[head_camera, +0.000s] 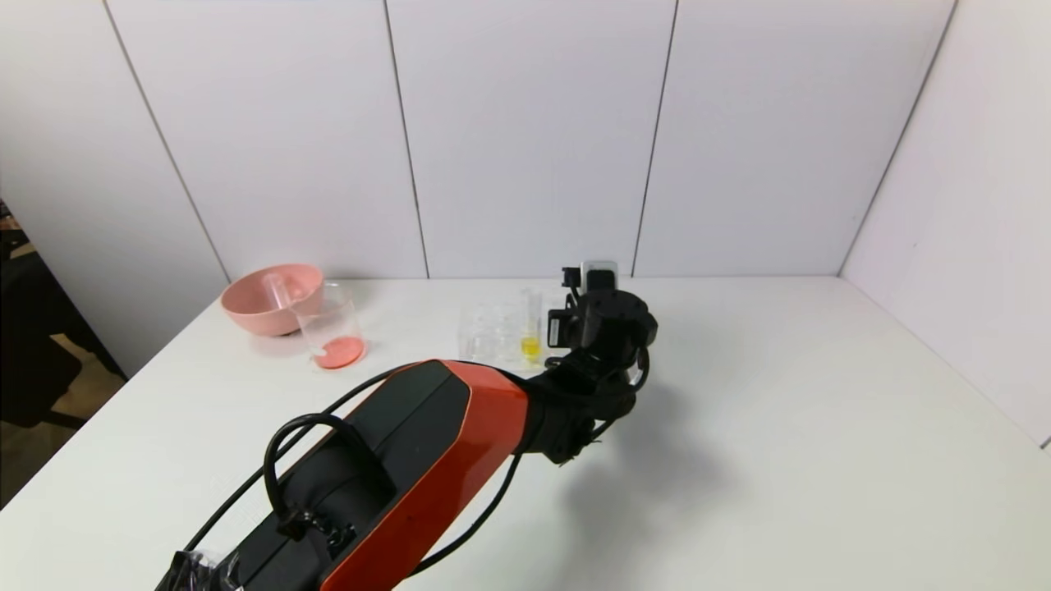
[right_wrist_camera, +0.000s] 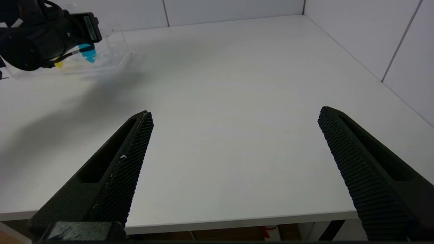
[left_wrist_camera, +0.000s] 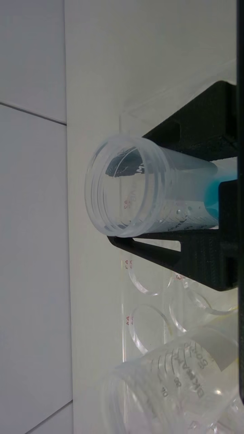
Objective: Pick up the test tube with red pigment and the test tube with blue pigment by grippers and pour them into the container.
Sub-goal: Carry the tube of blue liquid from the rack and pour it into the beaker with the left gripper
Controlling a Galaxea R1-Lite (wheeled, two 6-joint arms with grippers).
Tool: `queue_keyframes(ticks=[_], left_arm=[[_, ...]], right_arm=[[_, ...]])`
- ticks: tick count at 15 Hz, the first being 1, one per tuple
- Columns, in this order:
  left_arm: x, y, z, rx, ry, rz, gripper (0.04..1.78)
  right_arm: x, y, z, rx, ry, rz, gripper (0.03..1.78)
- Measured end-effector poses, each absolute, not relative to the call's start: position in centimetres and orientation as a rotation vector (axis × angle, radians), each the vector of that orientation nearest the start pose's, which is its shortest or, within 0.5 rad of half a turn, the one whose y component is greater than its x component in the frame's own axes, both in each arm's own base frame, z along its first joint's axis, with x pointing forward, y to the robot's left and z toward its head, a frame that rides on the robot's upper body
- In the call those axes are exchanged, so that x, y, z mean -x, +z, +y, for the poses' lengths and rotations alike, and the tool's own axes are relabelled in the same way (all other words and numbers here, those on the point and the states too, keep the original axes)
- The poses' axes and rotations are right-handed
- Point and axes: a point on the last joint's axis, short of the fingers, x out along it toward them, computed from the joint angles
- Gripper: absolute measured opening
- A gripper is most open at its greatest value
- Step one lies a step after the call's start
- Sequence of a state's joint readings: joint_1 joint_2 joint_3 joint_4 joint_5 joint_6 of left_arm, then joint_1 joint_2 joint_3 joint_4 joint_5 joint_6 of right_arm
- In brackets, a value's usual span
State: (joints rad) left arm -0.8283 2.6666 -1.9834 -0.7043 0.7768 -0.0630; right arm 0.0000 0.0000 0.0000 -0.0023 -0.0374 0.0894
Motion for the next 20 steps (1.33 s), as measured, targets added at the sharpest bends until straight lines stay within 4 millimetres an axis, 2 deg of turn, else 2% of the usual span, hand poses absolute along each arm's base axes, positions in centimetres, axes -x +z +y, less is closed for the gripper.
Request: queue_keyframes(ticks=[5,7,12,14,17,20], left_arm=[[-37.0,13.0,-38.9,0.119,-0.064,-0.063,0.54],[-36.6,14.1,-38.9,0.133,-0.070,-0.077,0.54],[-36.2,15.3,-38.6,0.141,-0.073,-0.085,0.54],[-35.6,15.2,-37.8,0.112,-0.104,-0.055,0.54],[-33.2,15.1,-35.0,0.032,-0.265,0.037,0.54],[-30.2,16.3,-29.0,-0.008,-0.499,0.107,0.54]], right_arm=[[2.3,7.6,-0.1,-0.090,-0.038,-0.004,1.77],[2.3,7.6,-0.1,-0.089,-0.037,-0.004,1.77],[2.3,7.6,-0.1,-0.090,-0.037,-0.004,1.77],[2.3,7.6,-0.1,-0.090,-0.037,-0.004,1.77],[2.3,7.6,-0.1,-0.090,-0.037,-0.004,1.77],[2.3,7.6,-0.1,-0.090,-0.037,-0.004,1.77]])
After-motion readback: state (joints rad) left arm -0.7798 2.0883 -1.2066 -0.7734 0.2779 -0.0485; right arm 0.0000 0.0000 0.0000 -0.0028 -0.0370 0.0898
